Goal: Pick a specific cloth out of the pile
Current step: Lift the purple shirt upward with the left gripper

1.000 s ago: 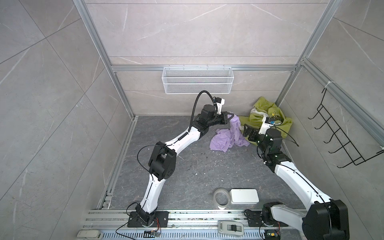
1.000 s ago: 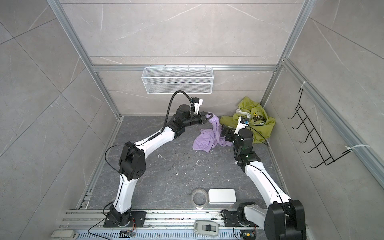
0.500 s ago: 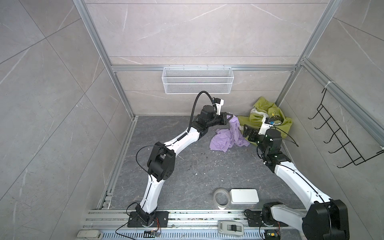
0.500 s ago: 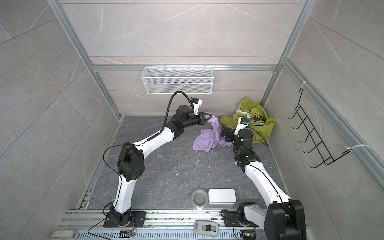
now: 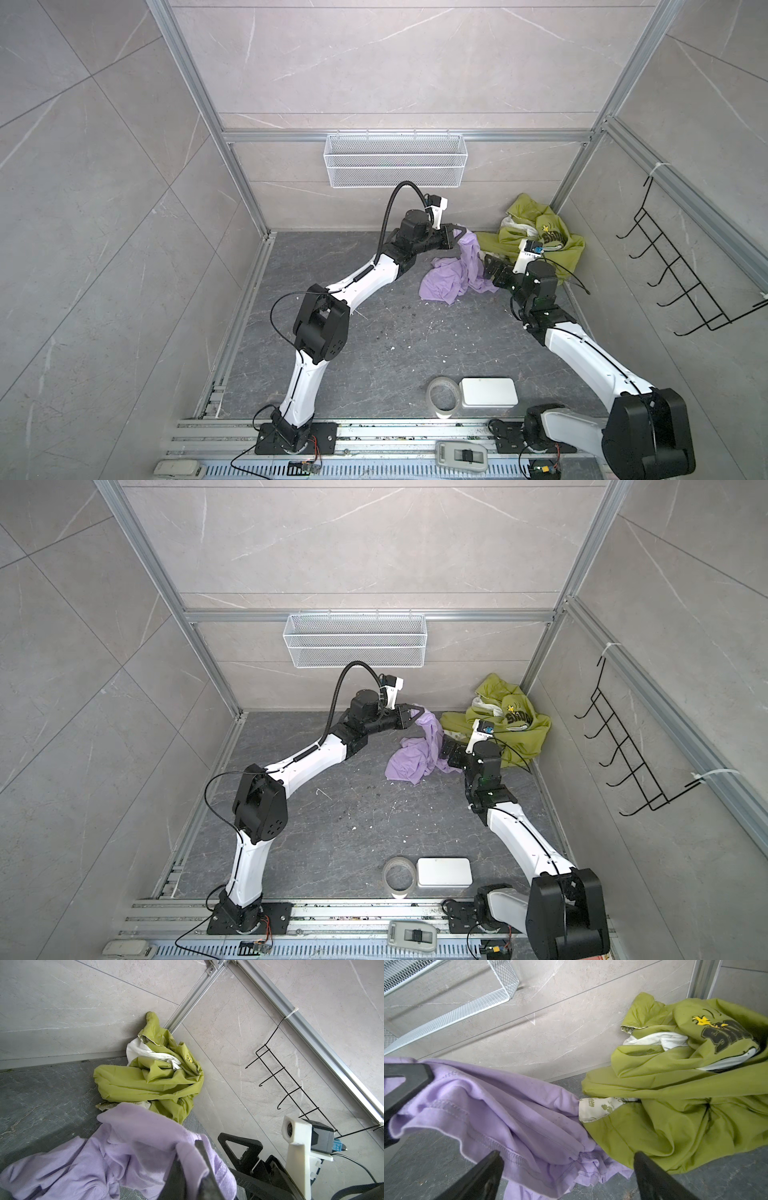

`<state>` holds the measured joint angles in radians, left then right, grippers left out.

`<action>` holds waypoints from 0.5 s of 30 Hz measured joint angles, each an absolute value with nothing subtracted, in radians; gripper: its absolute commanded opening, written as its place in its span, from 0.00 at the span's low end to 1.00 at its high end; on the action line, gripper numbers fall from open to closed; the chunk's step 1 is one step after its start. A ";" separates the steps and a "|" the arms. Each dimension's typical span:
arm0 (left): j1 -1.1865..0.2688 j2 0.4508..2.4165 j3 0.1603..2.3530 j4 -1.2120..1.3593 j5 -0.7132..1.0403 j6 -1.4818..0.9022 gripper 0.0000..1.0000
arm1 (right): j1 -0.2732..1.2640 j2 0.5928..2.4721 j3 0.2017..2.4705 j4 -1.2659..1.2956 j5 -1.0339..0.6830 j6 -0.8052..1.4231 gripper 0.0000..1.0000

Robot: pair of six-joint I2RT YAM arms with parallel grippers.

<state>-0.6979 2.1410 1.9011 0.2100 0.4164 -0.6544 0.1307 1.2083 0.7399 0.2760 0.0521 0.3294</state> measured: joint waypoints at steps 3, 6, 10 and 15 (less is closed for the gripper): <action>-0.698 2.138 1.901 0.210 0.416 -0.654 0.00 | 0.131 1.210 0.738 0.286 0.052 0.329 1.00; -0.698 2.138 1.900 0.210 0.412 -0.653 0.00 | 0.131 1.212 0.738 0.289 0.052 0.329 1.00; -0.698 2.132 1.898 0.210 0.405 -0.646 0.00 | 0.131 1.212 0.738 0.289 0.052 0.329 1.00; -0.698 2.119 1.897 0.209 0.397 -0.642 0.00 | 0.131 1.212 0.738 0.289 0.052 0.330 1.00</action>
<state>-0.6979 2.1189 1.8973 0.2092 0.3973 -0.6422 0.1307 1.2121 0.7380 0.2893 0.0517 0.3298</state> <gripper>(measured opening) 0.086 0.997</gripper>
